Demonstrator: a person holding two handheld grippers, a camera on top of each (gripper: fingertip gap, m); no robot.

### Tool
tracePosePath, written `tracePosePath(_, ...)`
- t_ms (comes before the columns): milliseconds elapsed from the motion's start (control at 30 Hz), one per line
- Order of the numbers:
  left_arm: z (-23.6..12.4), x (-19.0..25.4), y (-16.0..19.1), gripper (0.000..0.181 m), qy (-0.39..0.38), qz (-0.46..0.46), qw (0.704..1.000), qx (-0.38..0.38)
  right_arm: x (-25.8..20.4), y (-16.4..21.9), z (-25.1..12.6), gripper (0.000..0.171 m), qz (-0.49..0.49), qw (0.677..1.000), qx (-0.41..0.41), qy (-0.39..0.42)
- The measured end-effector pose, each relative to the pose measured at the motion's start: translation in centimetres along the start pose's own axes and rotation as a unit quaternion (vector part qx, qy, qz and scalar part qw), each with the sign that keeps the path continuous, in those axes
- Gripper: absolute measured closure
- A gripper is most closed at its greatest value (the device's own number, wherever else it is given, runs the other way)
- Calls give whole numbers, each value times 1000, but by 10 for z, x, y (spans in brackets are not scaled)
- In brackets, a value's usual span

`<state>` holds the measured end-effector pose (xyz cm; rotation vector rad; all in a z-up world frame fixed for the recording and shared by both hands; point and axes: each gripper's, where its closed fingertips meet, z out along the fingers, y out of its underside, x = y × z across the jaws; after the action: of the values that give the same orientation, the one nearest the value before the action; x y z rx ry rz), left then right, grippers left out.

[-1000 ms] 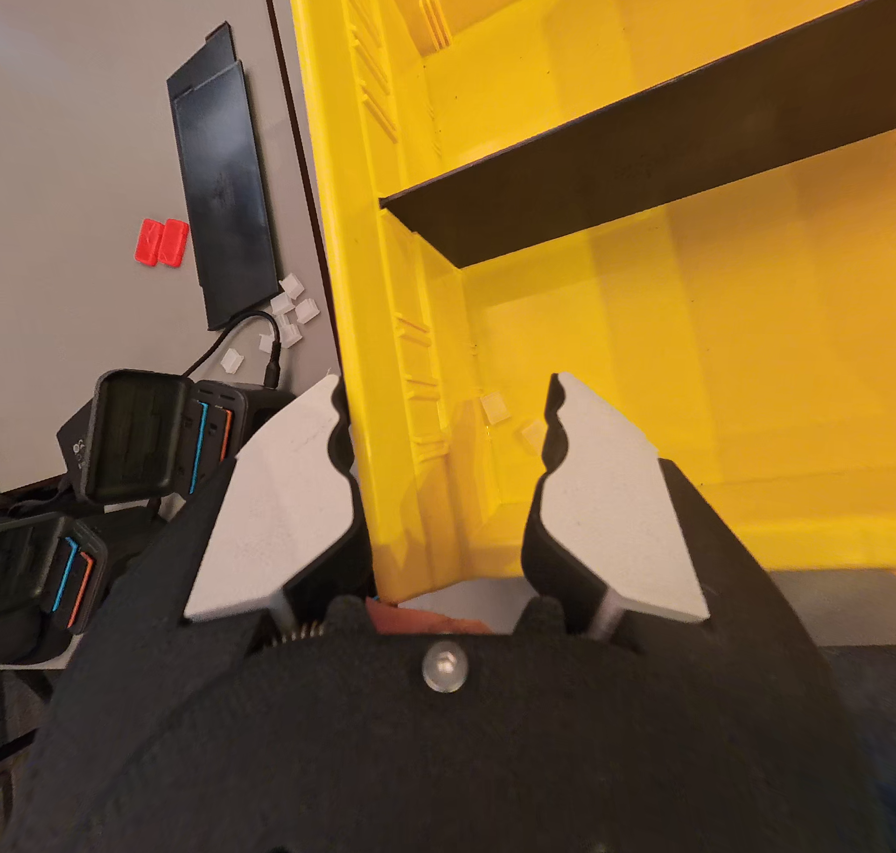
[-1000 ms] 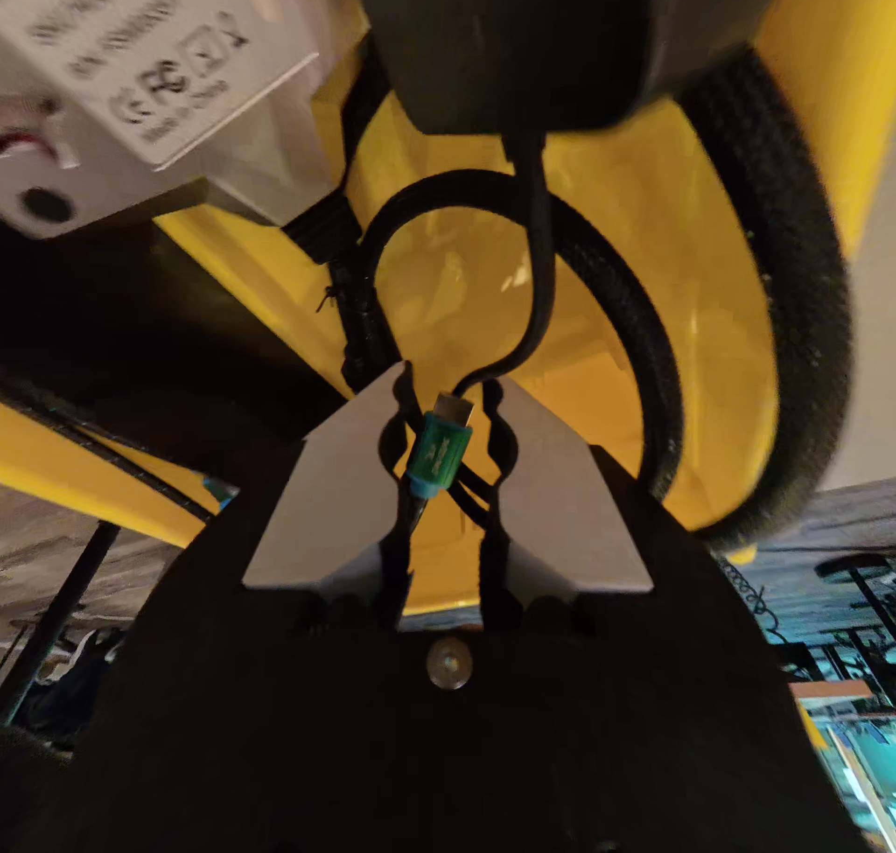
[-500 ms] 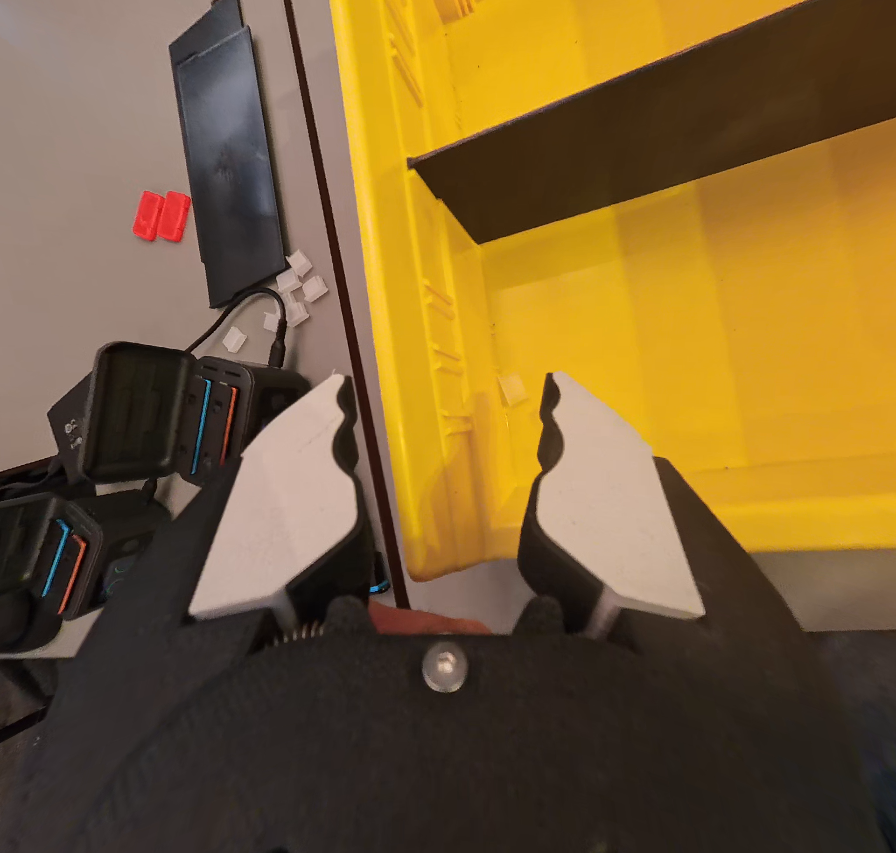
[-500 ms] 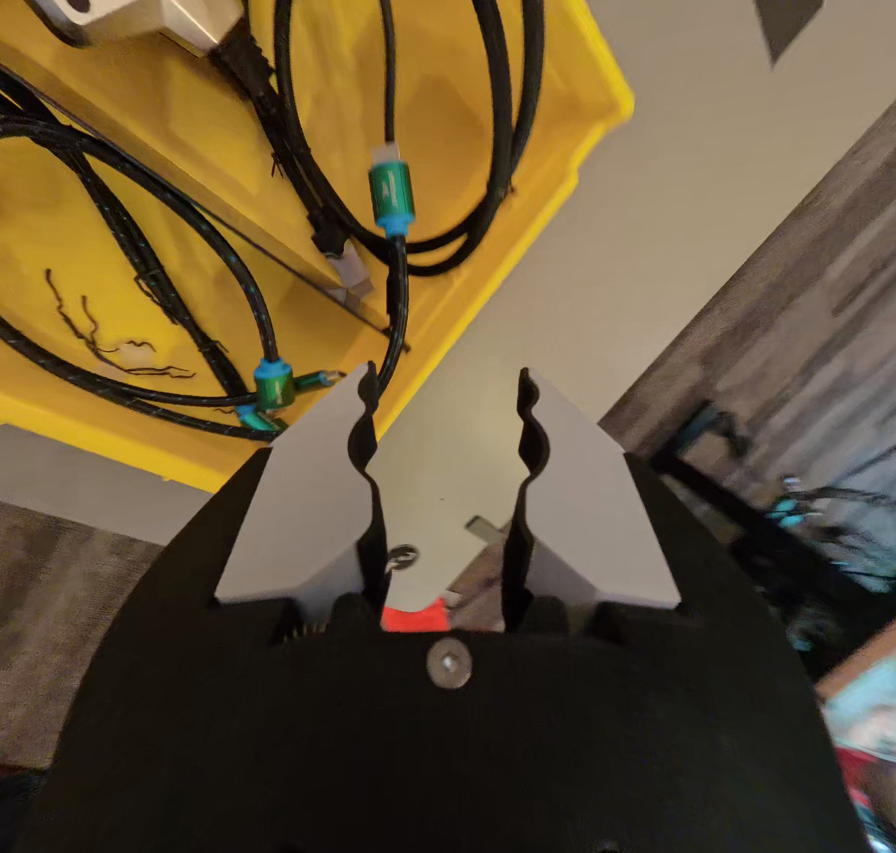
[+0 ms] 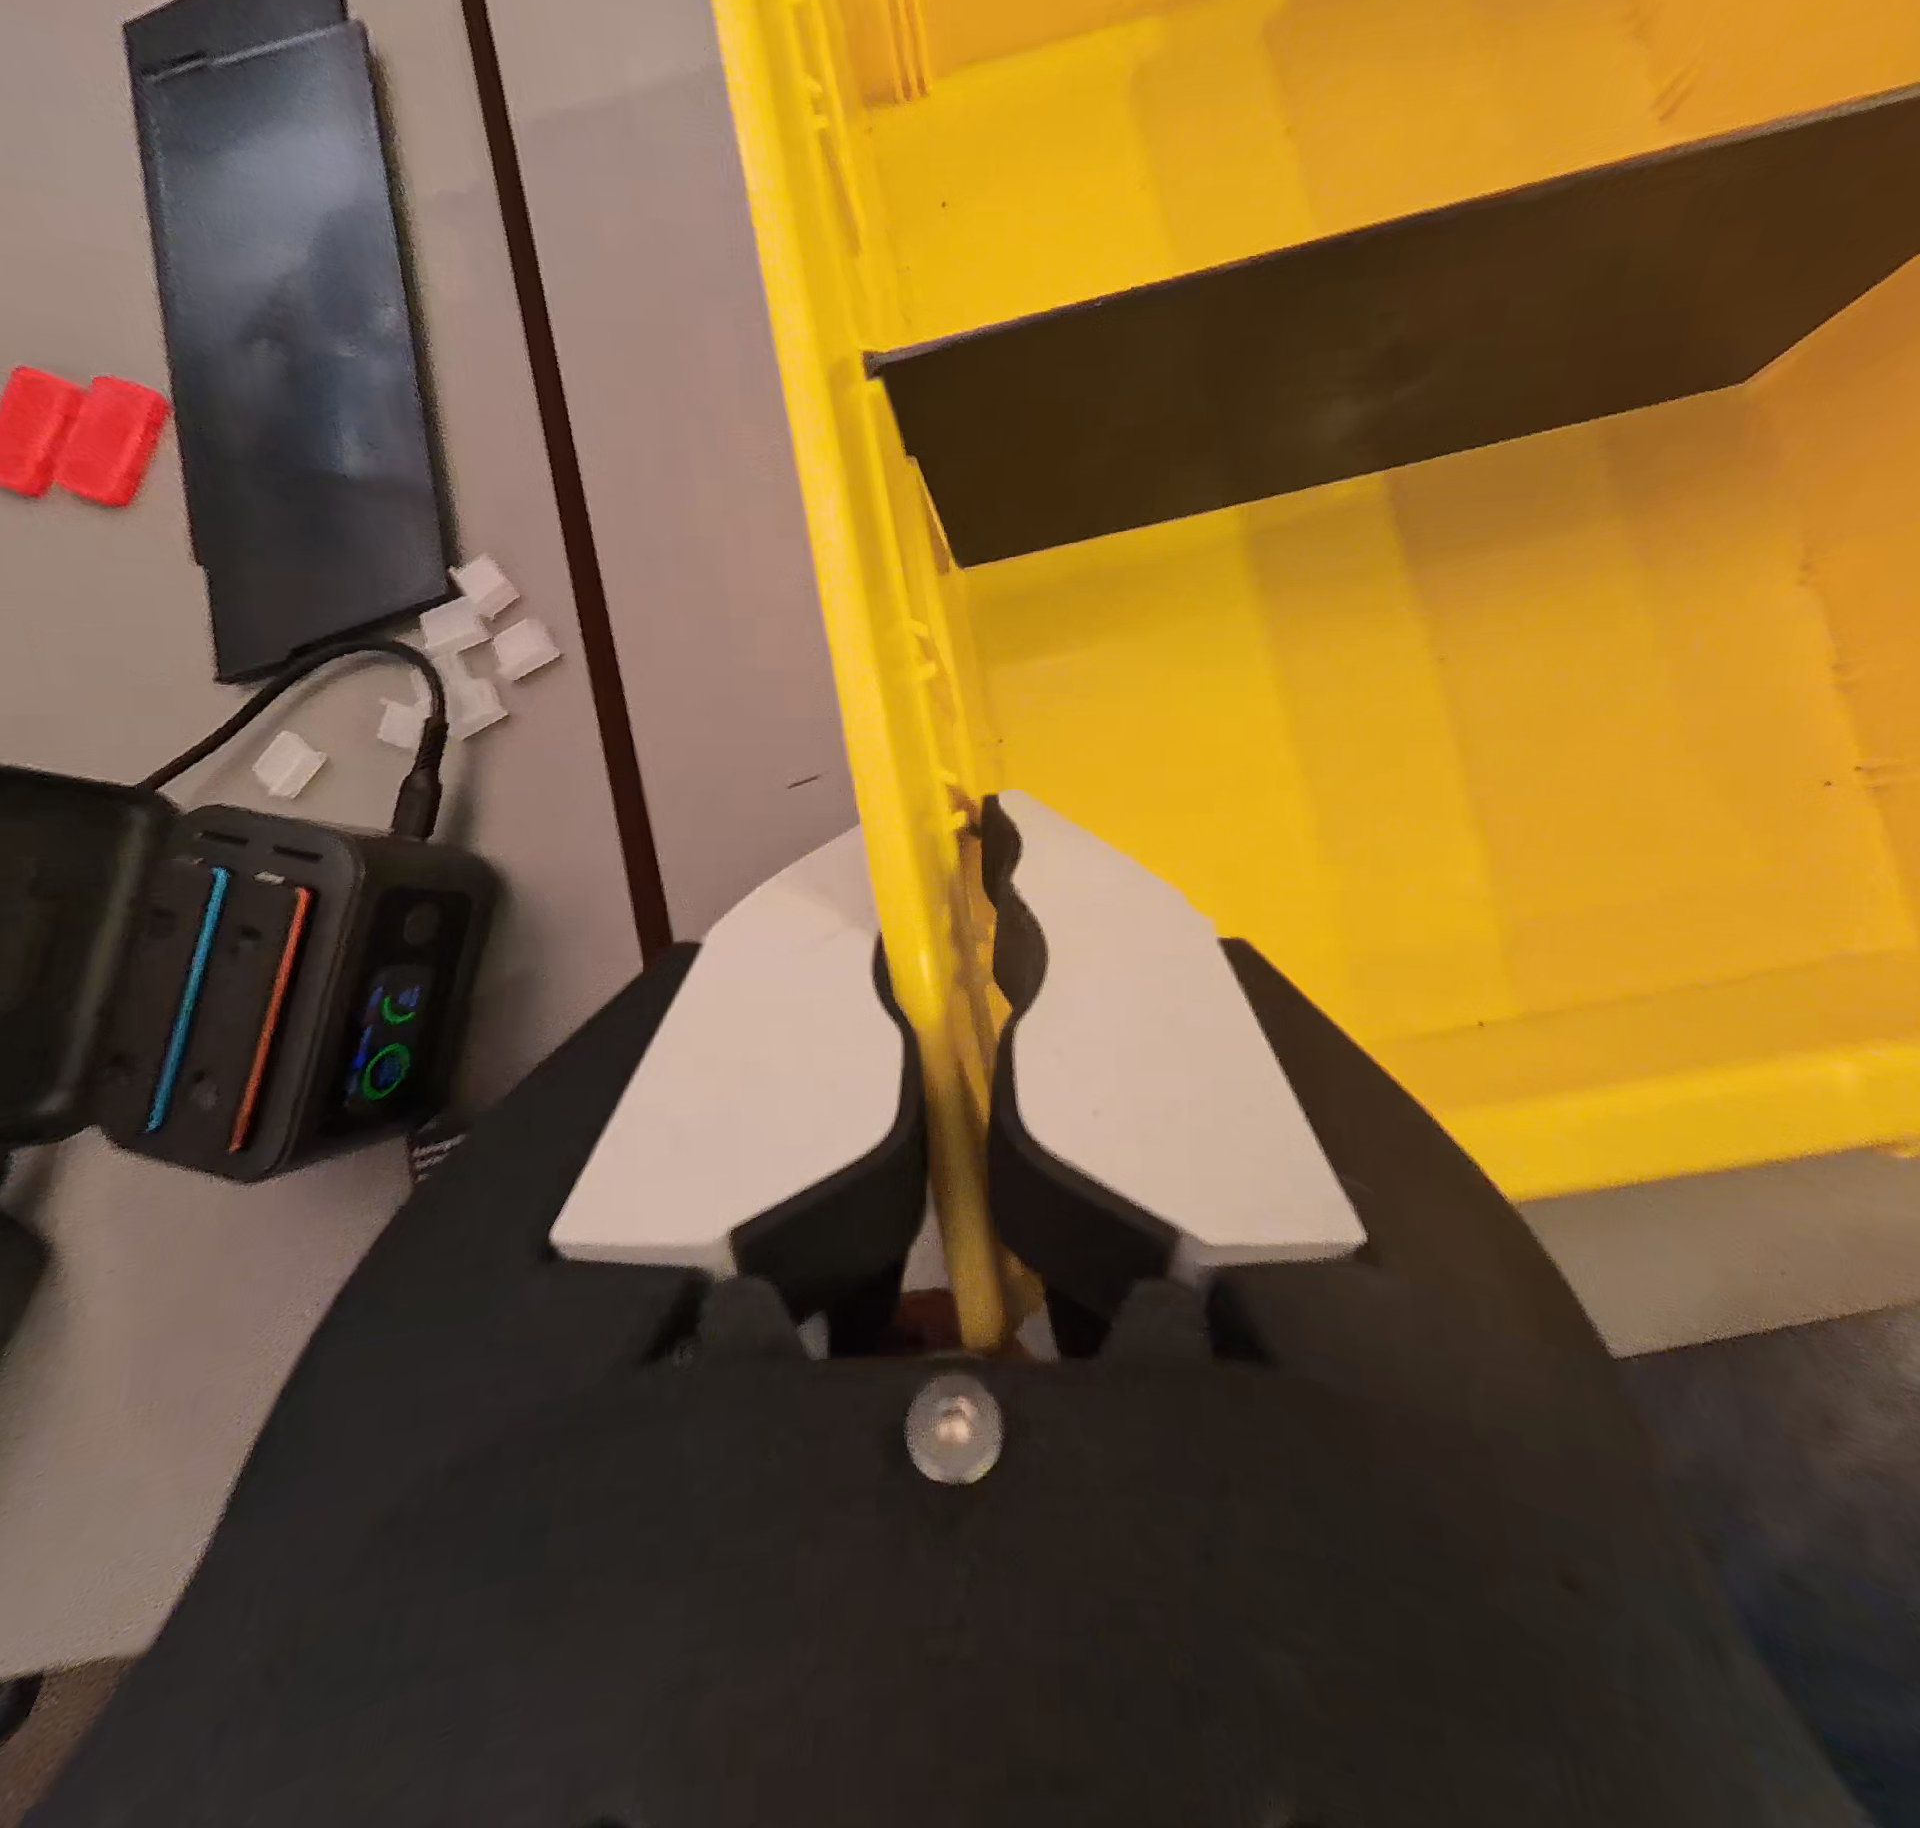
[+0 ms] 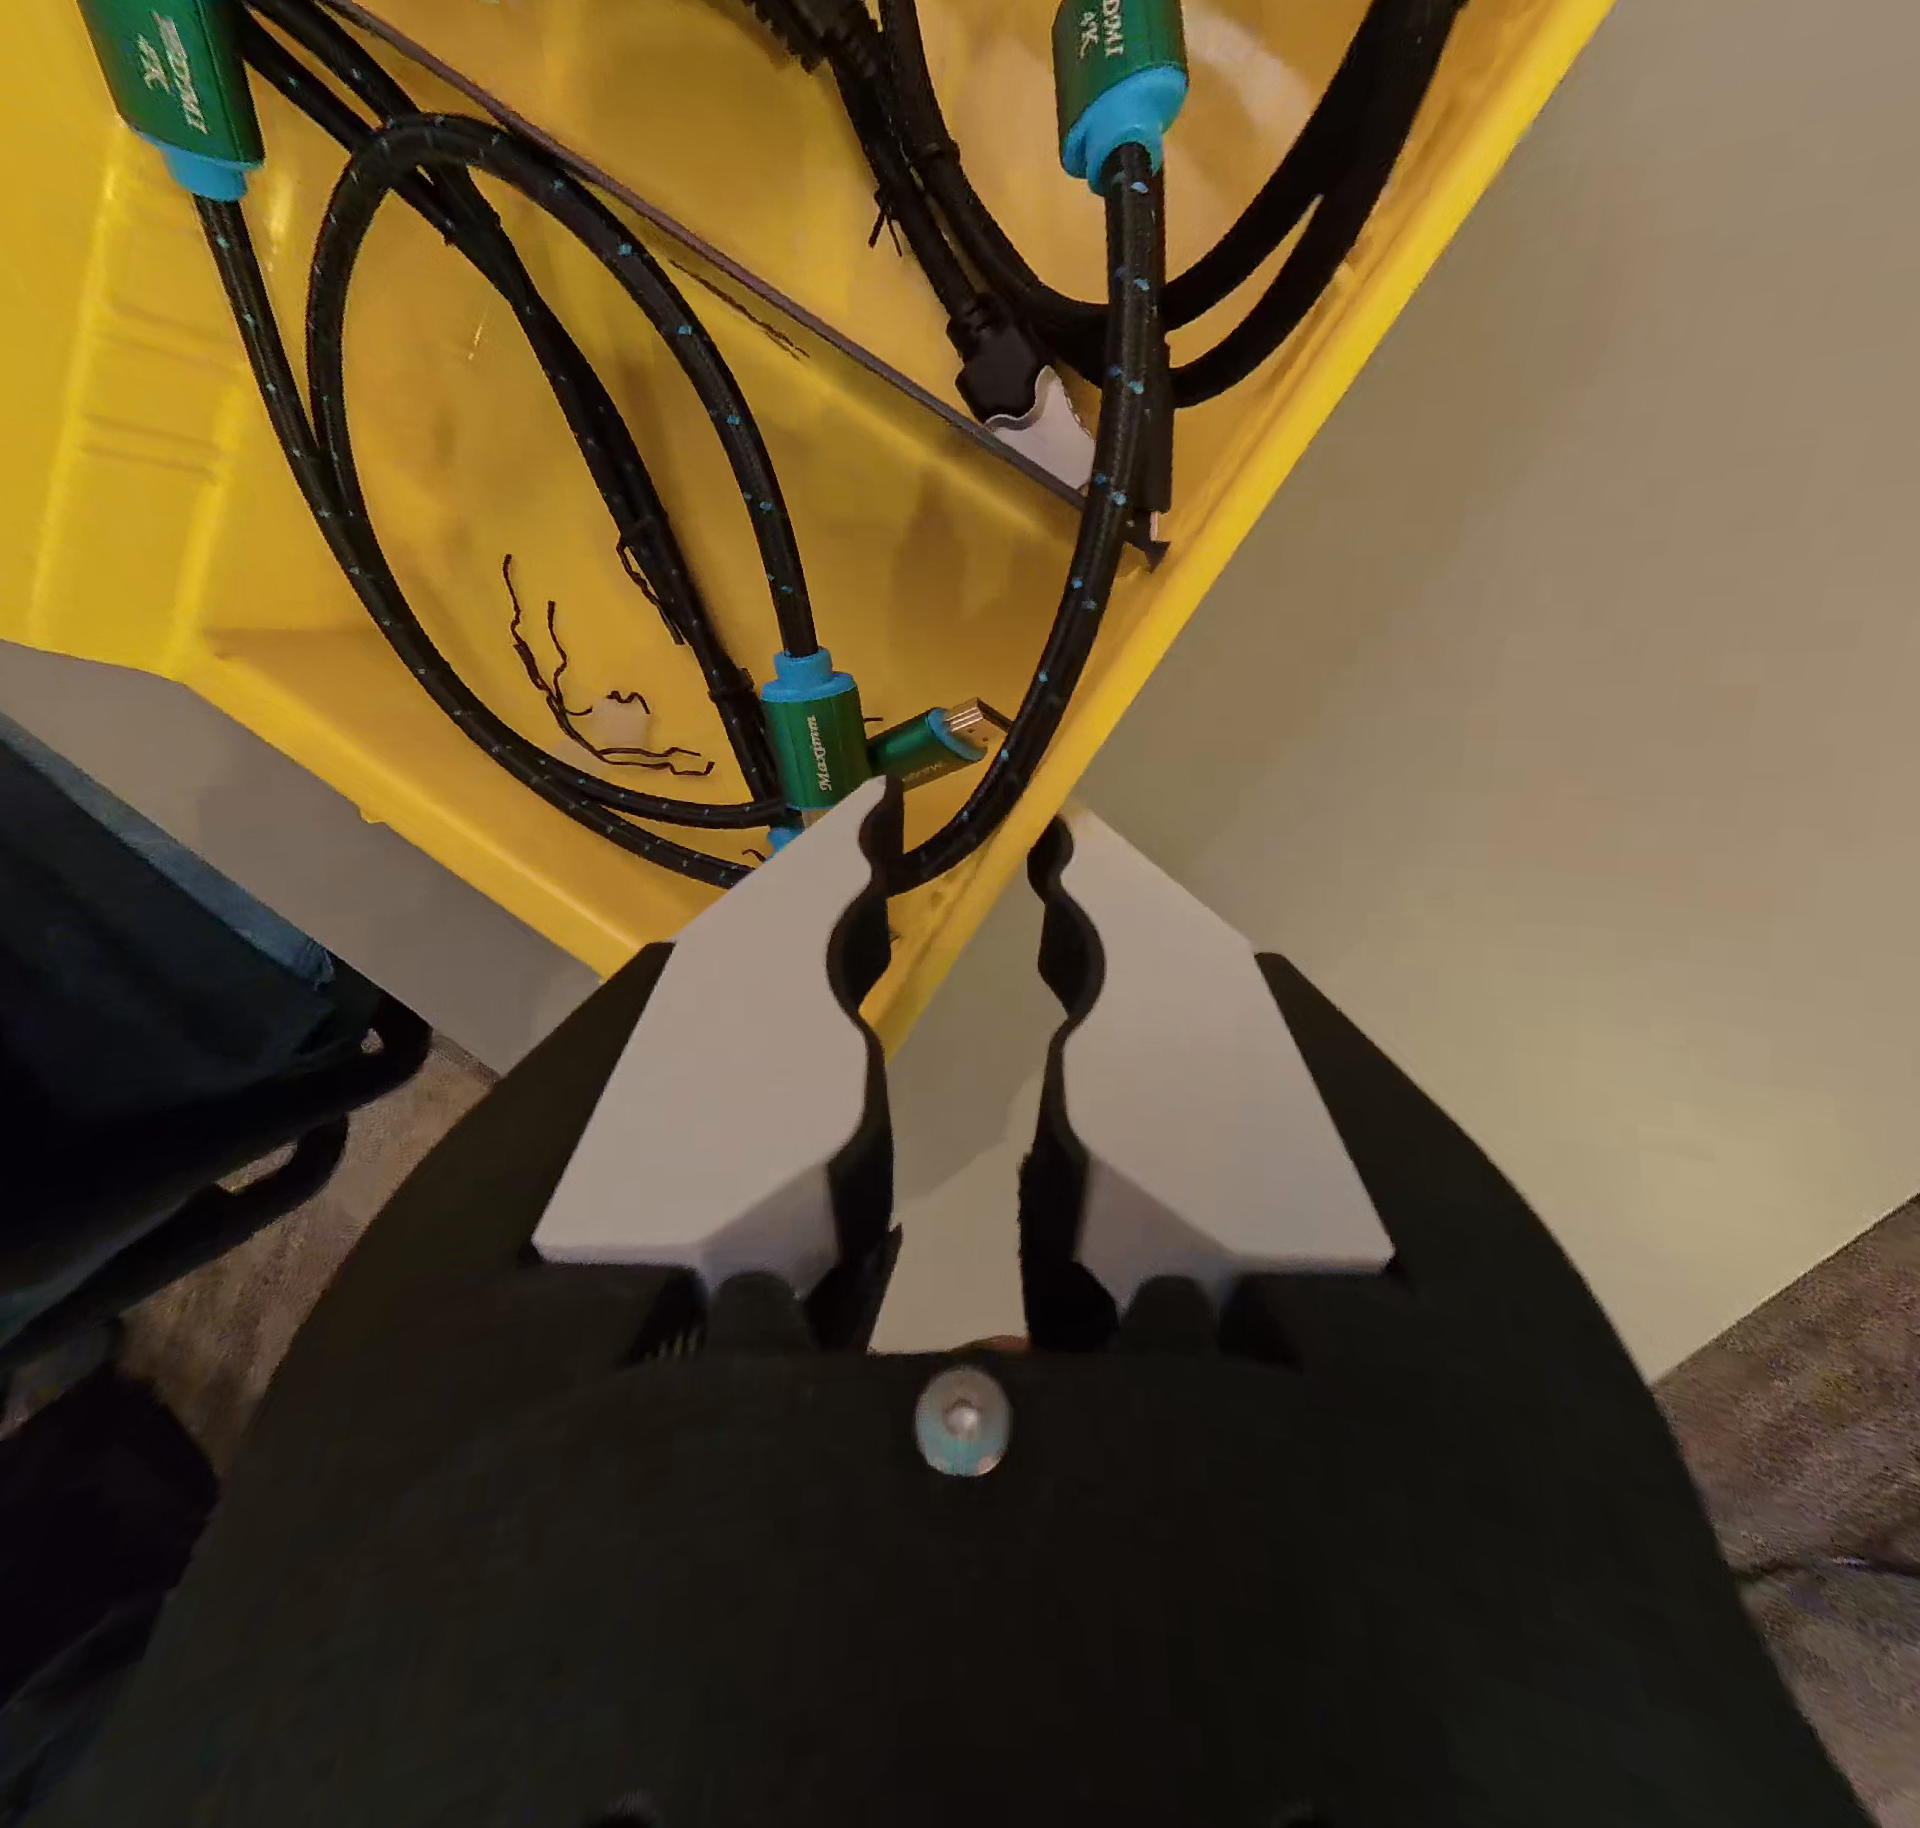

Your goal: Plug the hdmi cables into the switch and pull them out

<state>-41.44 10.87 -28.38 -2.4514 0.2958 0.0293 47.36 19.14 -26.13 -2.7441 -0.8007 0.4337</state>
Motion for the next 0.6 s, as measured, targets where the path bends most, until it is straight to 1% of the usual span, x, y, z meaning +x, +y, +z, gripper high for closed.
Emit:
tracePosePath(67,2,5,-3,177,15,5,1000,24,-6,-2,1,157,4,1000,18,-5)
tracePosePath(133,3,9,-6,178,28,-14,999,36,-18,-6,4,158,0,999,33,-18)
tracePosePath(333,5,26,-14,179,60,-31,995,71,-66,-26,21,156,-24,996,81,-35)
tracePosePath(433,3,34,-17,179,61,-30,993,94,-91,-41,31,156,-29,994,100,-41)
tracePosePath(600,-13,37,-22,179,54,-37,990,126,-135,-72,51,153,-52,991,120,-37)
